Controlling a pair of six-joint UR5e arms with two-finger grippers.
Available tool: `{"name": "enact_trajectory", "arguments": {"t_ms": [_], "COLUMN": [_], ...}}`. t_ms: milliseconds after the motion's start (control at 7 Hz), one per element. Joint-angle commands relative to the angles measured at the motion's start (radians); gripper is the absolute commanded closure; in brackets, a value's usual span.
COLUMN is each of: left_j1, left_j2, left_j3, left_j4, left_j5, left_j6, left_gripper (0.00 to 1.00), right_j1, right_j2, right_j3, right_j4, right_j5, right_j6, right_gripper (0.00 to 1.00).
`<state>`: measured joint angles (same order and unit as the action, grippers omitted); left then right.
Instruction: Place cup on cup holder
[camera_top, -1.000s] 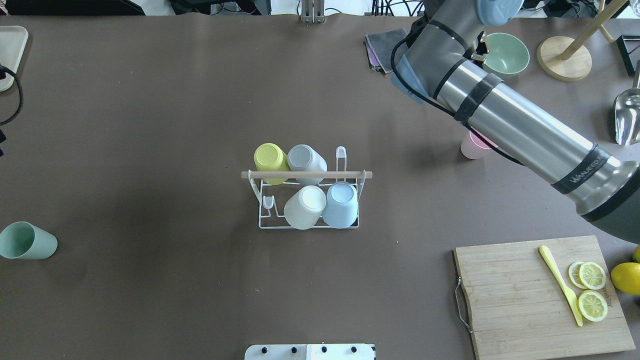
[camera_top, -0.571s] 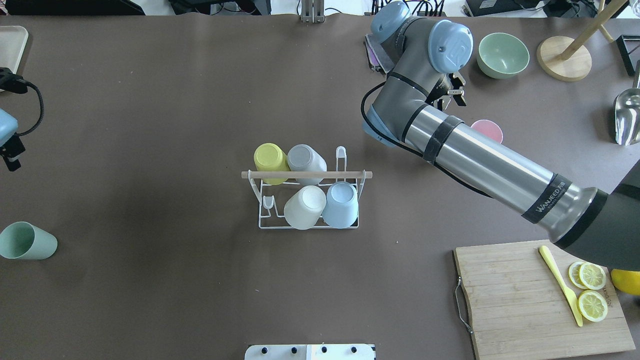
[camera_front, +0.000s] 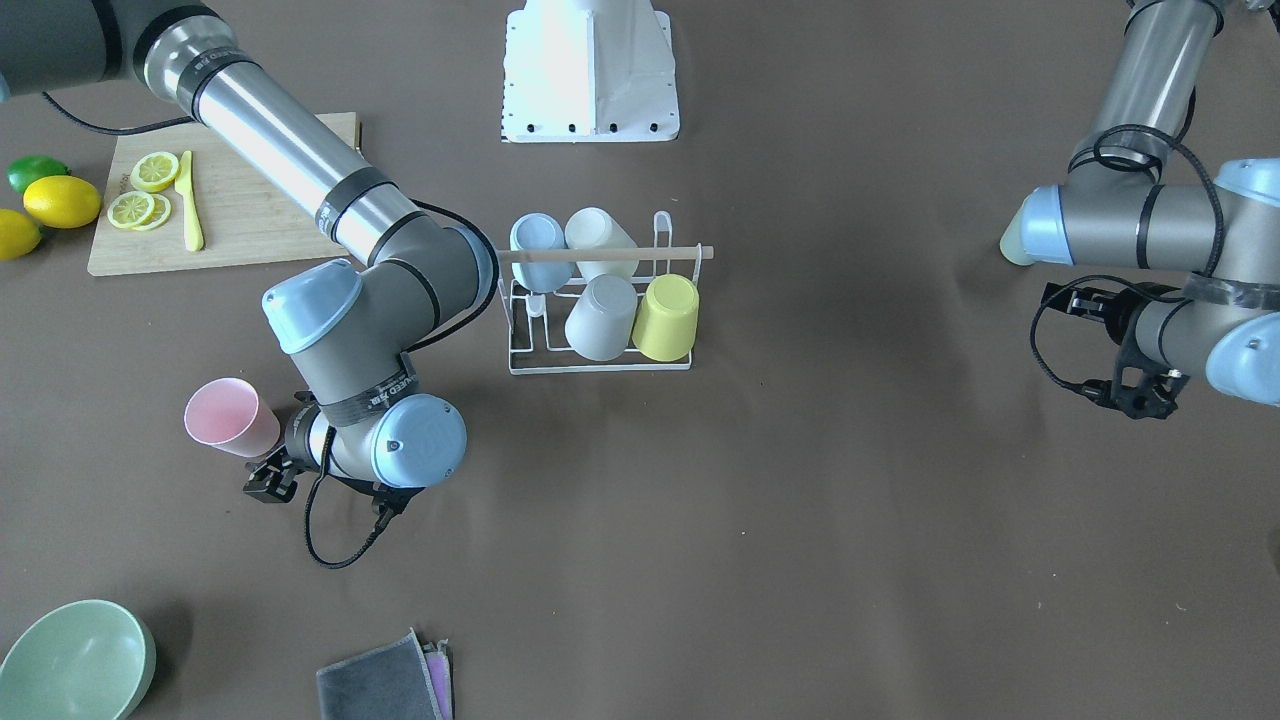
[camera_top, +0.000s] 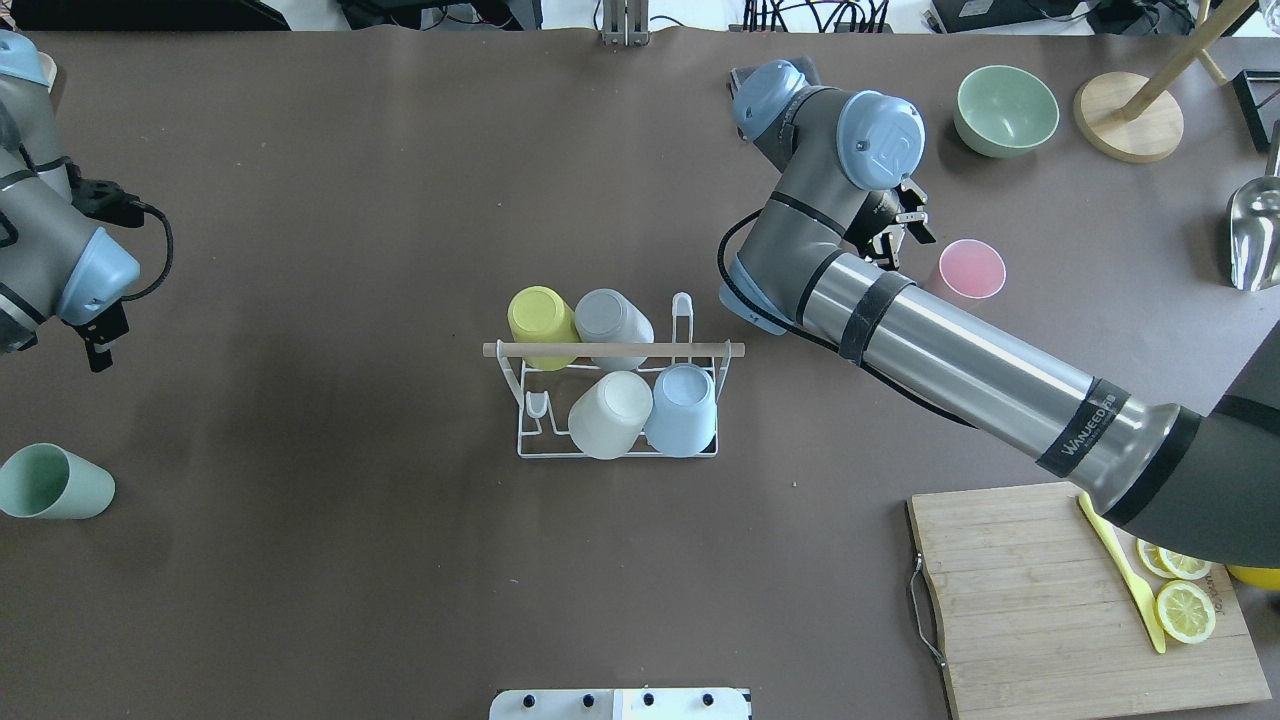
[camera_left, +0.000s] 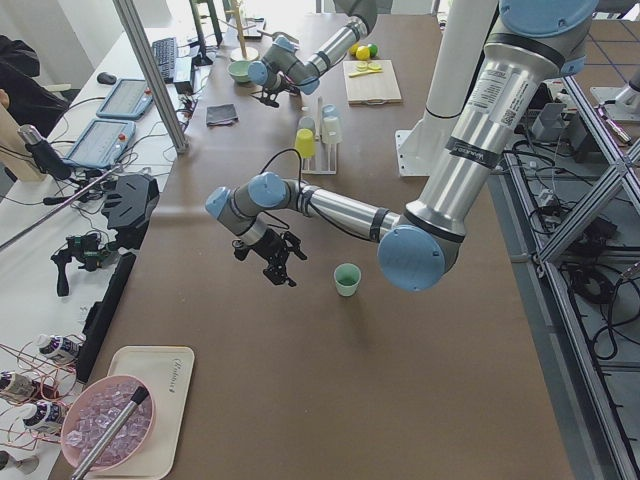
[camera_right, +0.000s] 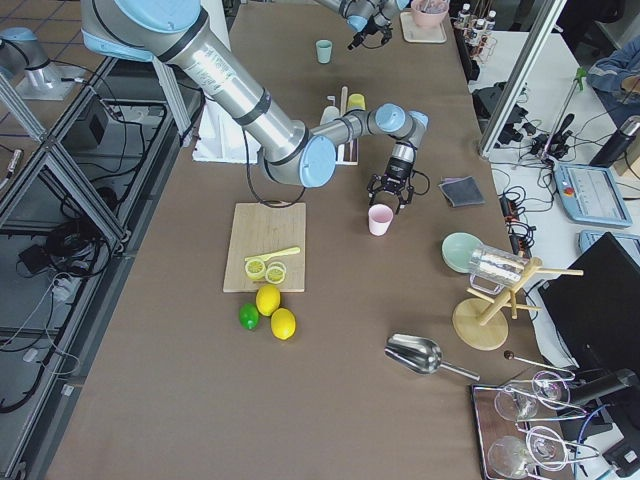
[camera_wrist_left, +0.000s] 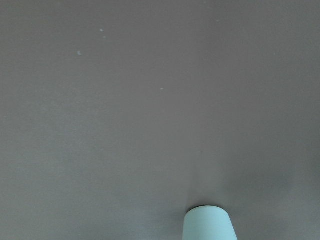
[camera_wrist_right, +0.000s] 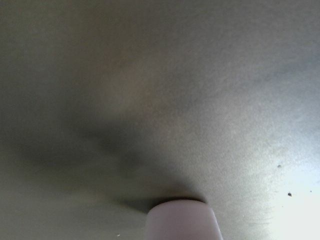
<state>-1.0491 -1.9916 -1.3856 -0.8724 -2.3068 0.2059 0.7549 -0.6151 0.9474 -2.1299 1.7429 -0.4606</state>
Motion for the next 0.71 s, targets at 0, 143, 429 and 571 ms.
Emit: {"name": "enact_trajectory", "arguments": {"t_ms": [0, 143, 429, 571], "left_j1": [0.052, 0.066, 0.080, 0.084], "left_j2": [-0.003, 0.002, 0.020, 0.036], "left_j3": [0.011, 0.013, 0.029, 0.030], "left_j4": [0.001, 0.003, 0.003, 0.003], "left_j5": [0.001, 0.006, 0.007, 0.007], "left_j6": [-0.065, -0.066, -0.063, -0.059], "left_gripper": [0.01, 0.01, 0.01, 0.01], "right_j1": [-0.009, -0.011, -0.008, -0.008], "right_j2": [-0.028, -0.034, -0.044, -0.051], "right_j3": [0.008, 0.010, 0.014, 0.016], "right_j4": [-0.001, -0.001, -0.001, -0.001], "right_j5": [-0.020, -0.023, -0.040, -0.042], "right_j6": [-0.029, -0.036, -0.067, -0.069], "right_gripper": [0.00, 0.00, 0.00, 0.00]}}
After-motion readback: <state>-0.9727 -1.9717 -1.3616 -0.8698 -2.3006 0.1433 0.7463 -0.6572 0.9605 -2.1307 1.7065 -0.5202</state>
